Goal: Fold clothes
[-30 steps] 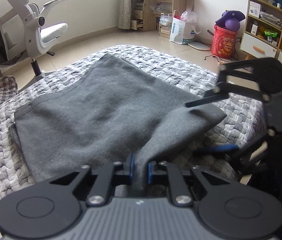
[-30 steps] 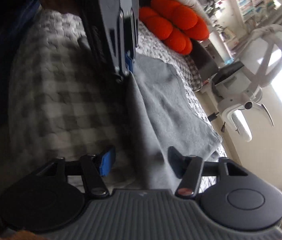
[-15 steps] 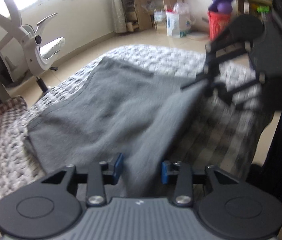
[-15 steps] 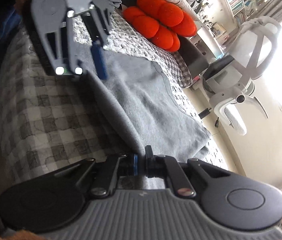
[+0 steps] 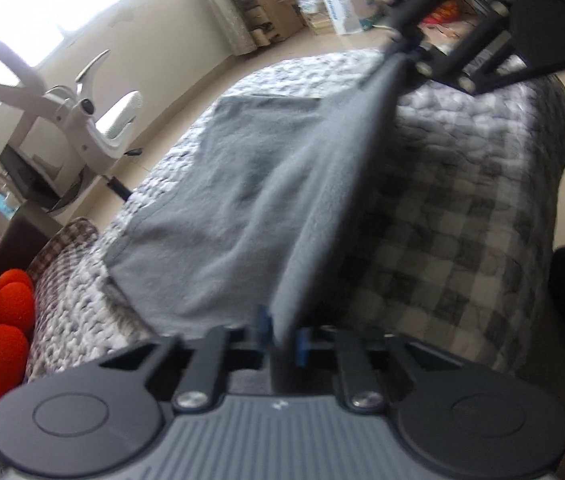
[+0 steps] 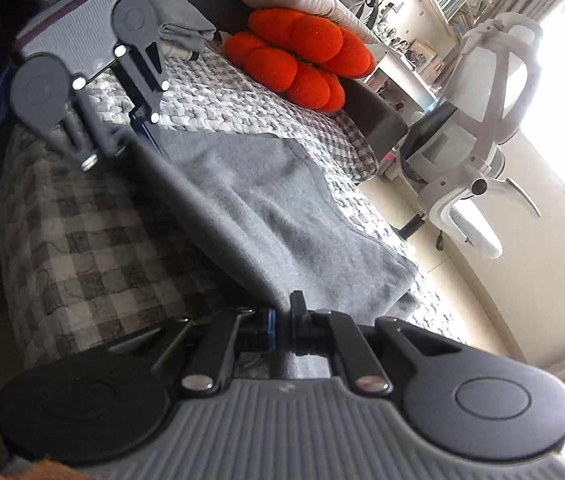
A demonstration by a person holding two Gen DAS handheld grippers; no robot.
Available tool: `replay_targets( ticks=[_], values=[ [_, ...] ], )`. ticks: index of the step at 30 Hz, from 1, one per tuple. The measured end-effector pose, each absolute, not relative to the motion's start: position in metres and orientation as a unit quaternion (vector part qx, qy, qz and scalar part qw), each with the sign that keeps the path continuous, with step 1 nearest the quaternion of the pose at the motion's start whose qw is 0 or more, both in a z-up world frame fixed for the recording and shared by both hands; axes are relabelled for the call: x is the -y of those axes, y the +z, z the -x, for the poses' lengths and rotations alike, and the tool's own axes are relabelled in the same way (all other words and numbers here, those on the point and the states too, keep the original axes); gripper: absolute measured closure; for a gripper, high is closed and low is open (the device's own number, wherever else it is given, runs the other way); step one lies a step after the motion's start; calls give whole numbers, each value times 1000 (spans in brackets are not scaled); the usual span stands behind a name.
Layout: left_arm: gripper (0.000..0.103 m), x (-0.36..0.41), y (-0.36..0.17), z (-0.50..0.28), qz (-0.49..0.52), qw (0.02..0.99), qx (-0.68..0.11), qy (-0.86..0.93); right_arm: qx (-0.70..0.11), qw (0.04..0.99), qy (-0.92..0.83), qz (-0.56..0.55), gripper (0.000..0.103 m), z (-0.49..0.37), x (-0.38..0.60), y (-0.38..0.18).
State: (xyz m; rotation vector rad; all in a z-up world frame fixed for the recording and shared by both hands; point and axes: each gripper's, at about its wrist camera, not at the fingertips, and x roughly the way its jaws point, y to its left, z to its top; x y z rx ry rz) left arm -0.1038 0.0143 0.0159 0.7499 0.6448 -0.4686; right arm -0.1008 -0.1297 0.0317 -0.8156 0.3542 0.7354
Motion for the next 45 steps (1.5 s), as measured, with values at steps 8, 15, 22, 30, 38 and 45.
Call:
replay_targets(
  ticks=[8,15,22,30,38,45],
  values=[
    [95,-32,34,98,-329,867,-290,-236,-172,829,352,398,97,101,131,28],
    [96,-37,42,91,-310,879,-279,-233,-184,830,346,397,92,94,136,27],
    [96,-41,43,97,-328,868,-271,-257,-200,828,345,395,97,96,151,24],
    [92,-55,38,84,-338,817,-322,-339,-203,826,348,395,97,95,149,20],
    [73,-78,63,93,-319,798,-307,-409,-203,823,345,404,97,99,149,16],
    [66,-71,82,69,-259,818,-286,-428,-198,820,341,415,97,101,147,10]
  ],
)
